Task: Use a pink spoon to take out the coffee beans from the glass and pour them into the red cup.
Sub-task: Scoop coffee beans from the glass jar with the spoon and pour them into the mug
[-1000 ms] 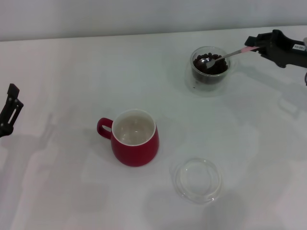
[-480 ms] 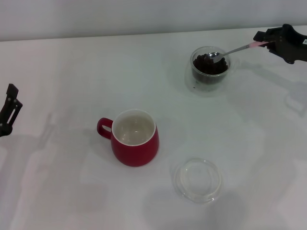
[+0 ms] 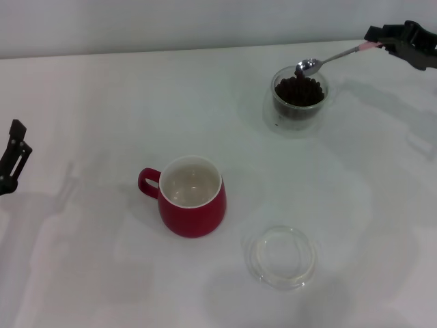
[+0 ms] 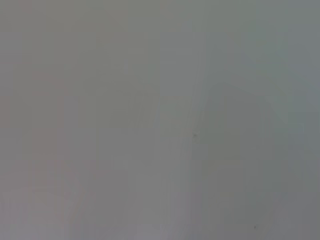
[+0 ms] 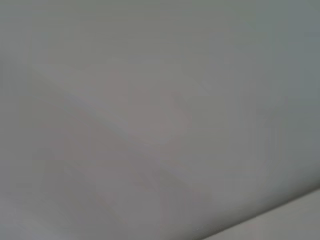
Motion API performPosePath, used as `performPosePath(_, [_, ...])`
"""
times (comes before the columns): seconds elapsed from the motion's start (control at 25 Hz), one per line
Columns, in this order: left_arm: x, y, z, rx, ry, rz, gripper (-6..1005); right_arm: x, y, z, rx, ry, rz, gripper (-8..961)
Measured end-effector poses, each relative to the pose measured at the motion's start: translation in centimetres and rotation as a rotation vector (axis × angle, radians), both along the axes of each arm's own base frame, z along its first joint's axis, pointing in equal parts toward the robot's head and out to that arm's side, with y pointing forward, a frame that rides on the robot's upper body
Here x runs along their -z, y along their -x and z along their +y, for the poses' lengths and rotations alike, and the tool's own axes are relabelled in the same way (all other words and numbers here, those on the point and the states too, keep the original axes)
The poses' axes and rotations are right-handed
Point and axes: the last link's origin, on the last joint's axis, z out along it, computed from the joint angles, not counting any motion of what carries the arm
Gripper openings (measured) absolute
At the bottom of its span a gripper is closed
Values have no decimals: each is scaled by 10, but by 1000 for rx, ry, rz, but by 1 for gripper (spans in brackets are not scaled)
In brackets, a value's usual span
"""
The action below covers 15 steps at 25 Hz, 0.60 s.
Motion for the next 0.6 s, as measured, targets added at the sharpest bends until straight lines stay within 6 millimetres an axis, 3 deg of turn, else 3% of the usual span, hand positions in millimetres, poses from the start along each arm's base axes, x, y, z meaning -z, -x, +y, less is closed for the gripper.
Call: performPosePath(0.6, [0, 0, 0, -1, -1, 0, 871, 3, 17, -3, -212, -45, -189, 169])
